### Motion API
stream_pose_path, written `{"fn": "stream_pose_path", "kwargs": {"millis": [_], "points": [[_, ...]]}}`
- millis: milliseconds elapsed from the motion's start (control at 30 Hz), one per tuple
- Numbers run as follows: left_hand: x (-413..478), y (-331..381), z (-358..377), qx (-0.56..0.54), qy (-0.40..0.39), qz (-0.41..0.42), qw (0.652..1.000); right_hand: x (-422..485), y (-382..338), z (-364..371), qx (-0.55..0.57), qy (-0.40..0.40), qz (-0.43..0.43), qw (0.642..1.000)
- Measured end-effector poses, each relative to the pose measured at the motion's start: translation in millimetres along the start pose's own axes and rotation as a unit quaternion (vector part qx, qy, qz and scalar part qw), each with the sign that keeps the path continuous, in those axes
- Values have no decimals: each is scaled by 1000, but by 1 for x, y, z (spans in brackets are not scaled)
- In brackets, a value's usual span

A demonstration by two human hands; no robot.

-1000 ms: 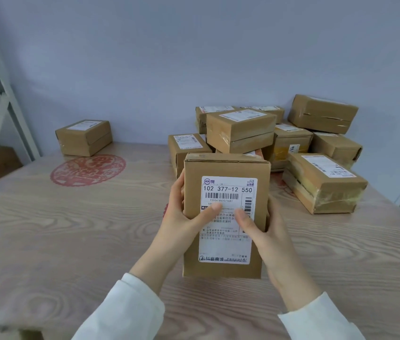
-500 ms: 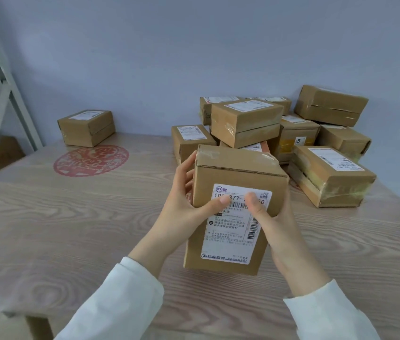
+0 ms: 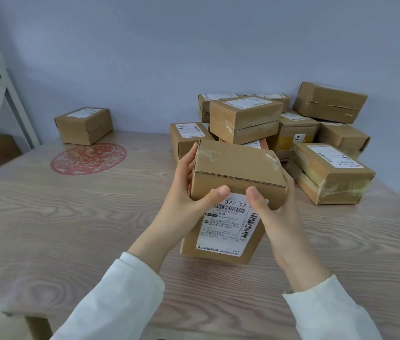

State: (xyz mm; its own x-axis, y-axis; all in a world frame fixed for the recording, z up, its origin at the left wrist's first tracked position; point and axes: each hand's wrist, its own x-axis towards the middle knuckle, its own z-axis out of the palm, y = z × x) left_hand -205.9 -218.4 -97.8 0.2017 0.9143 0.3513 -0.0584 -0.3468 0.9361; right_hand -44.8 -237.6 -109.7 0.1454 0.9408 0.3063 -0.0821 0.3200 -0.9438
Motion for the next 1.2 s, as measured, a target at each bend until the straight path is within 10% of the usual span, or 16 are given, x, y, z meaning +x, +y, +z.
{"fn": "stream_pose_path", "kwargs": {"millis": [1200], "points": [[-6, -15, -2, 4, -23, -44, 999, -4, 3, -12, -59, -20, -31, 998]]}}
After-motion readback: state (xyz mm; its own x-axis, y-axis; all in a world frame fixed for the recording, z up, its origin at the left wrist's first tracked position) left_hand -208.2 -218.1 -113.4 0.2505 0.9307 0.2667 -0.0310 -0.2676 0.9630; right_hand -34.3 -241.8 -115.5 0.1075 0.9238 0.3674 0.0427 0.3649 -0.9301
